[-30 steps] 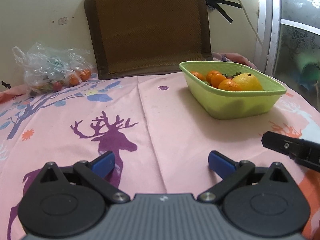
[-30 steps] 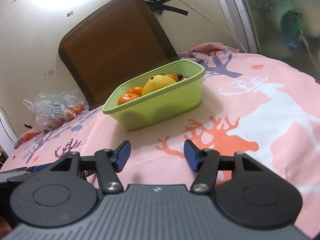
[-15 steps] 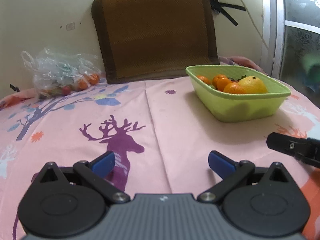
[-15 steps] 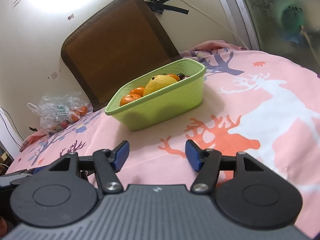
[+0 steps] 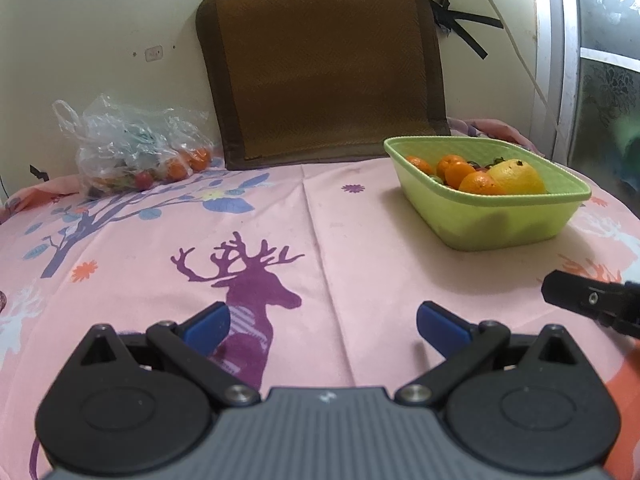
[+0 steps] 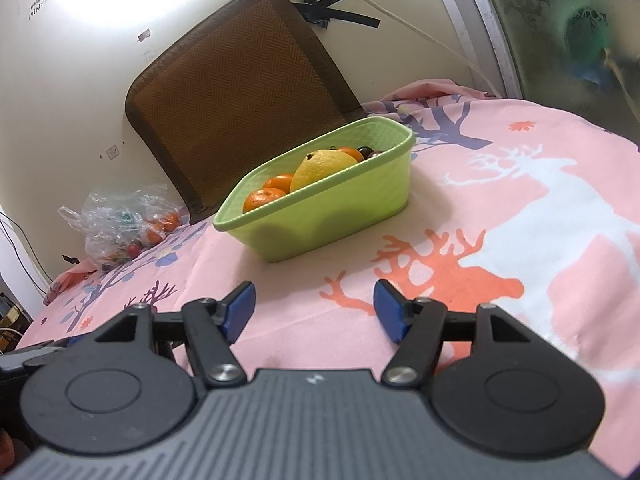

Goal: Organize fruits

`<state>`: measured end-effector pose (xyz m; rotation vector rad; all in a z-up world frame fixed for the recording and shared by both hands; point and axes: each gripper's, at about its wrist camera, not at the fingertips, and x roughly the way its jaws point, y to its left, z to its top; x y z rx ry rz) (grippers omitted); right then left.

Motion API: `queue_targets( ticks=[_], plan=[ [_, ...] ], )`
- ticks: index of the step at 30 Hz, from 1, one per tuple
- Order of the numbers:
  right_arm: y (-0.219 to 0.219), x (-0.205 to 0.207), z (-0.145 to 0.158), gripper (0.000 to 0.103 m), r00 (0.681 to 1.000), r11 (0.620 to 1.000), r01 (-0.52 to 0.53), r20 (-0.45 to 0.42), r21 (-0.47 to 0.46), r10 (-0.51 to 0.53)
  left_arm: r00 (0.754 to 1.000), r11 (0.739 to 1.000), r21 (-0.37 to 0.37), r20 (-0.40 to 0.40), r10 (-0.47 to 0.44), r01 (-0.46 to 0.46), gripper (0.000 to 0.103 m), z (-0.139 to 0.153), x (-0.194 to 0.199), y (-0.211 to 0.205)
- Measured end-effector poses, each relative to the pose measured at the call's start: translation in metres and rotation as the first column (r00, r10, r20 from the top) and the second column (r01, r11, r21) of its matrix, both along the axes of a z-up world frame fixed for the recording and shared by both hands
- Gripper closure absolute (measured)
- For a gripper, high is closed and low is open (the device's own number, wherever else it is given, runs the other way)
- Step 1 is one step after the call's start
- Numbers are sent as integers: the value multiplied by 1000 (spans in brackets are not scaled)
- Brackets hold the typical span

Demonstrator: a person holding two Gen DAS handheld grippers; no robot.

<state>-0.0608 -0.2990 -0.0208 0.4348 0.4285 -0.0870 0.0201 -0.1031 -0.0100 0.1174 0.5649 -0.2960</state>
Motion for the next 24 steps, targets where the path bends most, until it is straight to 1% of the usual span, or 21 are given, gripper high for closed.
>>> queue_targets(
  ticks=[4,17,20,24],
  plan=[
    [-1,0,0,35,1000,1000,-2,1,0,2,1000,1000,-8,12,-5,5,0,1,-2,2],
    [0,0,0,34,1000,1000,-4,3,6,4,1000,1000,11,19,-23,23,0,1,-3,0],
    [-2,0,0,31,1000,1000,-12,4,7,11,999,999,26,27,-40,39,0,1,-4,-3],
    [-2,1,0,30,1000,1000,-14,5,10,13,997,996,78,53,-54,50,0,1,-9,-11]
  ],
)
